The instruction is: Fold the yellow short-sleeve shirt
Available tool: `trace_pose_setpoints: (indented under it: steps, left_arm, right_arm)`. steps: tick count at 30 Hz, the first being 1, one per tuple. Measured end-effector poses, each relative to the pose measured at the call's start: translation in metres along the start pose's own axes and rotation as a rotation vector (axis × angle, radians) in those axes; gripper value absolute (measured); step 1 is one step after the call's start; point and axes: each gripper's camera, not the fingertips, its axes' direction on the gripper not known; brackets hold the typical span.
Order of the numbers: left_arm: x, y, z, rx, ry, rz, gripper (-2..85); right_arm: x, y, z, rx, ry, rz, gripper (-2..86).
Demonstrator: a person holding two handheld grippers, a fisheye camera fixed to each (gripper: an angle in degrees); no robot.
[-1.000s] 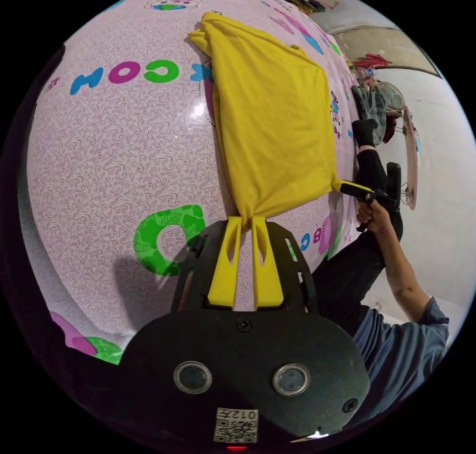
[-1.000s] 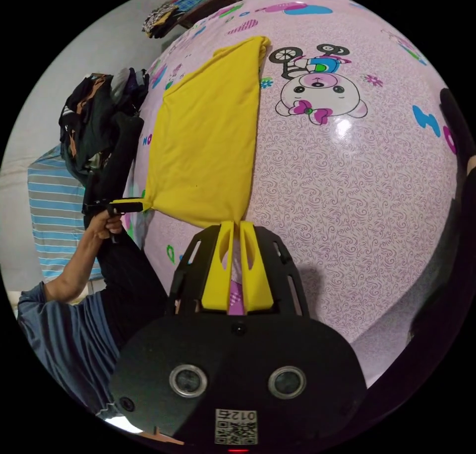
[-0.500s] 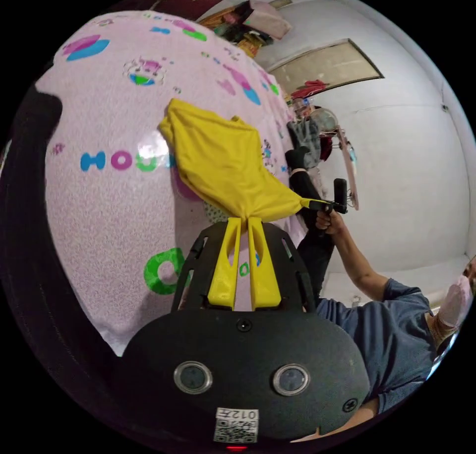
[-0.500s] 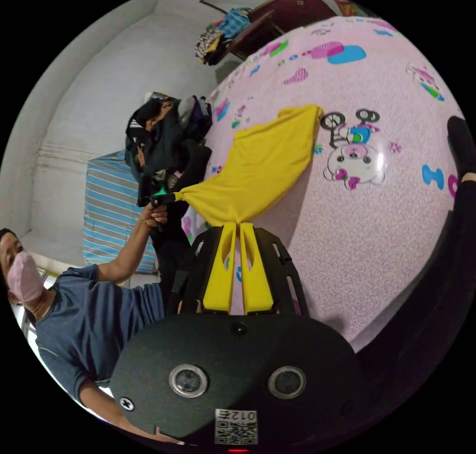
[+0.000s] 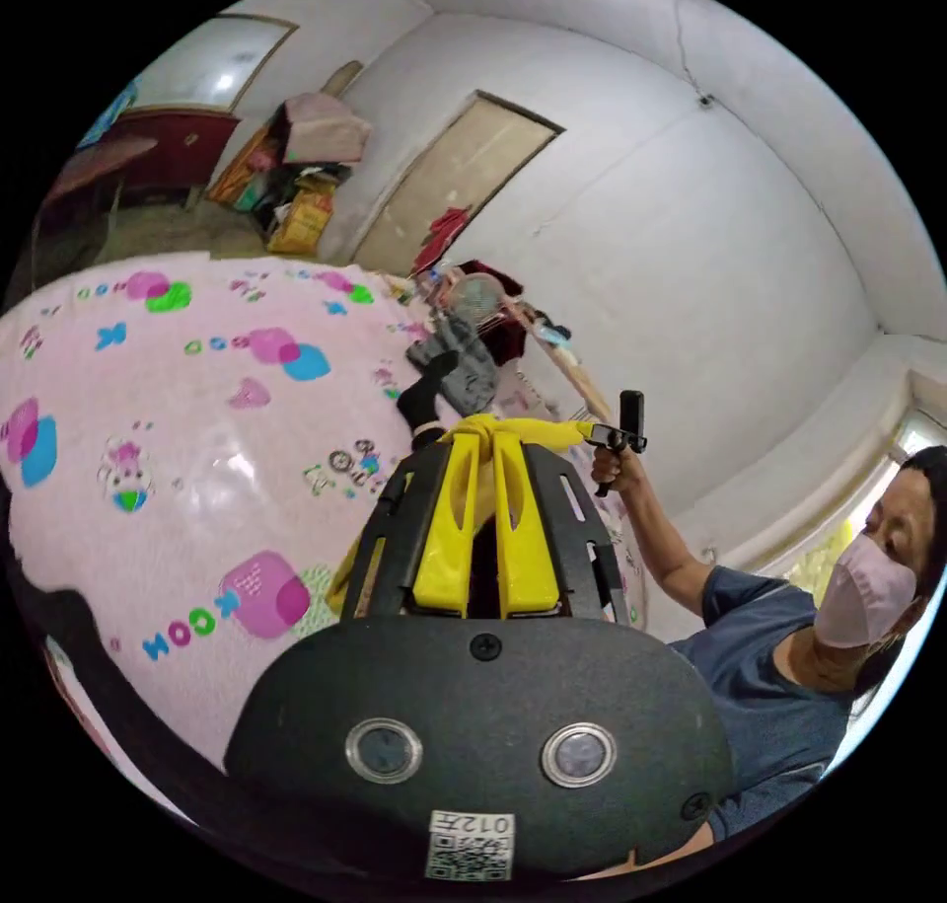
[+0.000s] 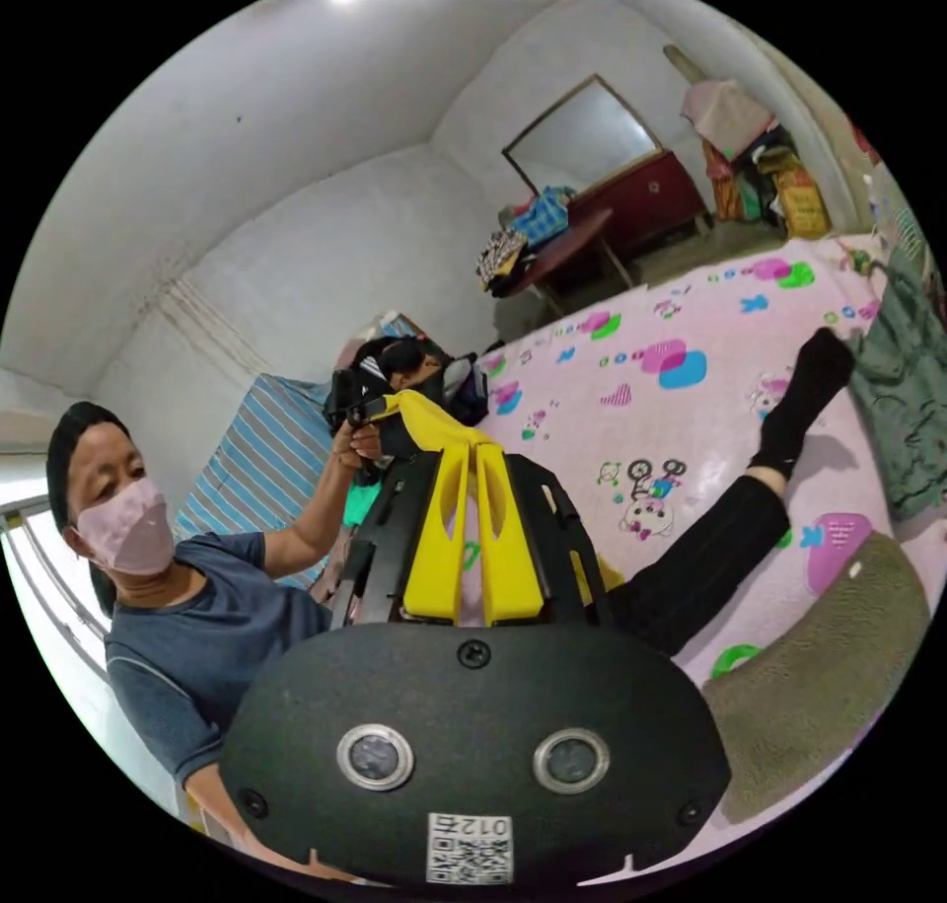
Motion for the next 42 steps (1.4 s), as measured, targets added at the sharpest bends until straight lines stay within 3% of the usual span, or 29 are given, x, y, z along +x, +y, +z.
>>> trace_pose_setpoints:
  steps: [7, 10, 15, 20, 27, 34, 42]
  left_arm:
    - [0.029, -0.097, 0.143, -0.125, 0.135, 0.096, 1.3]
    - [0.038, -0.140, 0.242, -0.196, 0.170, 0.126, 1.5]
    - [0.056, -0.166, 0.352, -0.248, 0.202, 0.157, 1.6]
    - [0.052, -0.138, 0.453, -0.375, 0.243, 0.177, 1.7]
    - [-0.011, -0.024, 0.609, -0.738, 0.151, -0.032, 1.5]
    - [-0.032, -0.011, 0.663, -0.751, 0.126, -0.104, 1.2]
    - [-0.003, -0.052, 0.670, -0.691, 0.183, 0.047, 1.2]
  right_arm:
    - [-0.004, 0.008, -0.174, 0.132, 0.255, 0.052, -1.0]
    - [0.014, 0.009, -0.241, 0.170, 0.341, 0.133, -1.0]
    - [0.020, 0.018, -0.332, 0.198, 0.521, 0.180, -1.0]
    - [0.042, 0.083, -0.391, 0.145, 0.611, 0.290, -1.0]
    - [0.125, 0.242, -0.395, 0.108, 0.503, 0.668, -1.0]
    - [0.138, 0.302, -0.416, 0.225, 0.430, 0.728, -1.0]
    - [0.089, 0.270, -0.469, 0.185, 0.459, 0.525, -1.0]
